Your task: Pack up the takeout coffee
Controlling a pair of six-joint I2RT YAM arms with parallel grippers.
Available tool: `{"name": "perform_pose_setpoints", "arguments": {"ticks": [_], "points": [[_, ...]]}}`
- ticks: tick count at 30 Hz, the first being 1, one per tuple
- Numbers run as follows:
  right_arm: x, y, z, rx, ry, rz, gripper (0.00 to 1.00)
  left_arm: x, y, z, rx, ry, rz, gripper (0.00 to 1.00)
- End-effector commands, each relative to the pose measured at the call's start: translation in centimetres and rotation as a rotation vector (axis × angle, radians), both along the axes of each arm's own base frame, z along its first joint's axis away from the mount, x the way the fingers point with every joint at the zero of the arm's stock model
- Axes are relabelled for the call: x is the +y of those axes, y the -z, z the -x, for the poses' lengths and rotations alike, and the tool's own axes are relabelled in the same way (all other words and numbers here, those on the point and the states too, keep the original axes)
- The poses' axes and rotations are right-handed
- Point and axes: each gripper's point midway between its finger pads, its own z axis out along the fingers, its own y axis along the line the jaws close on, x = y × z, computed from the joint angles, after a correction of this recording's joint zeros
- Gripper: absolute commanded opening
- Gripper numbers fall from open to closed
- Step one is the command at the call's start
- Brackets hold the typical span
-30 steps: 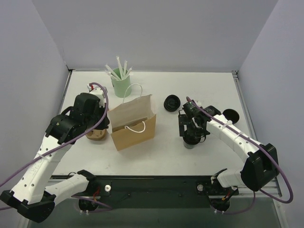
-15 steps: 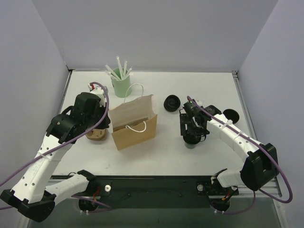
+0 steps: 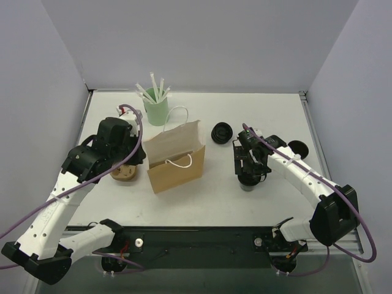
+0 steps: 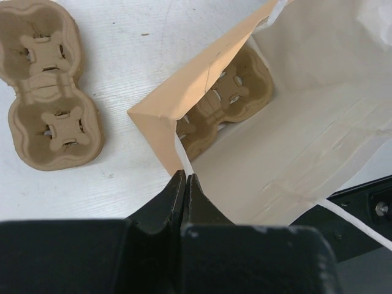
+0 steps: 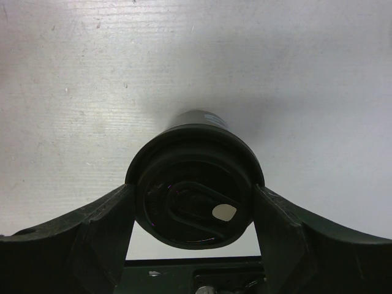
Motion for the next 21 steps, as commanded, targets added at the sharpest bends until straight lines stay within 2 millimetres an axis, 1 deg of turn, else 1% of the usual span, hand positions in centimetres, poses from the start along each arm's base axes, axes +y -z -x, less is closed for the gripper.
{"name": "perform_pose_setpoints", "arguments": {"ticks": [1, 3, 4, 5, 7, 8, 11, 12, 14, 15, 16, 17, 18, 19, 20, 21], "points": [[-1.3, -0.5, 0.8, 0.027, -0.017, 0.043, 0.69, -2.3, -3.3, -0.8, -0.104, 0.111, 0.092, 0.00], [-1.1, -1.8, 0.6, -0.006, -0.031, 0.024, 0.67, -2.9, -3.0, -0.5, -0.100, 0.165, 0.102, 0.00], [-1.0, -2.4, 0.5, -0.016, -0.037, 0.018, 0.66, -3.2, -3.2, -0.5, -0.115, 0.185, 0.111, 0.00], [-0.7, -3.6, 0.1, -0.042, -0.045, 0.000, 0.65, -3.3, -3.2, -0.5, -0.124, 0.204, 0.105, 0.00], [-0.9, -5.2, 0.3, -0.062, -0.063, -0.004, 0.65, -3.5, -3.4, -0.5, -0.145, 0.231, 0.101, 0.00], [-0.5, -6.6, -0.1, -0.091, -0.075, -0.026, 0.65, -3.6, -3.5, -0.4, -0.150, 0.243, 0.103, 0.00], [-0.2, -9.2, 0.0, -0.136, -0.111, -0.058, 0.64, -4.0, -3.6, -0.2, -0.171, 0.293, 0.101, 0.00], [0.0, -11.4, -0.2, -0.184, -0.118, -0.086, 0.63, -4.2, -3.7, -0.1, -0.177, 0.312, 0.102, 0.00], [0.3, -13.8, -0.3, -0.245, -0.139, -0.117, 0.62, -4.9, -3.6, 0.2, -0.188, 0.366, 0.118, 0.00], [0.6, -16.7, -0.4, -0.318, -0.152, -0.160, 0.62, -5.3, -4.1, 0.3, -0.216, 0.390, 0.136, 0.00], [0.7, -18.0, -0.4, -0.351, -0.159, -0.178, 0.62, -5.7, -3.7, 0.6, -0.219, 0.430, 0.139, 0.00], [0.8, -19.5, -0.4, -0.389, -0.184, -0.189, 0.62, -5.9, -3.8, 0.7, -0.229, 0.443, 0.152, 0.00], [1.2, -21.8, -0.3, -0.445, -0.209, -0.231, 0.62, -6.3, -4.3, 0.6, -0.258, 0.455, 0.168, 0.00], [1.5, -23.2, -0.2, -0.478, -0.231, -0.251, 0.62, -6.3, -4.7, 0.6, -0.277, 0.460, 0.178, 0.00], [1.9, -24.3, 0.1, -0.502, -0.278, -0.272, 0.61, -6.6, -4.6, 0.8, -0.281, 0.479, 0.191, 0.00], [2.7, -25.4, 0.6, -0.521, -0.328, -0.309, 0.61, -6.8, -5.2, 0.8, -0.313, 0.489, 0.202, 0.00]]}}
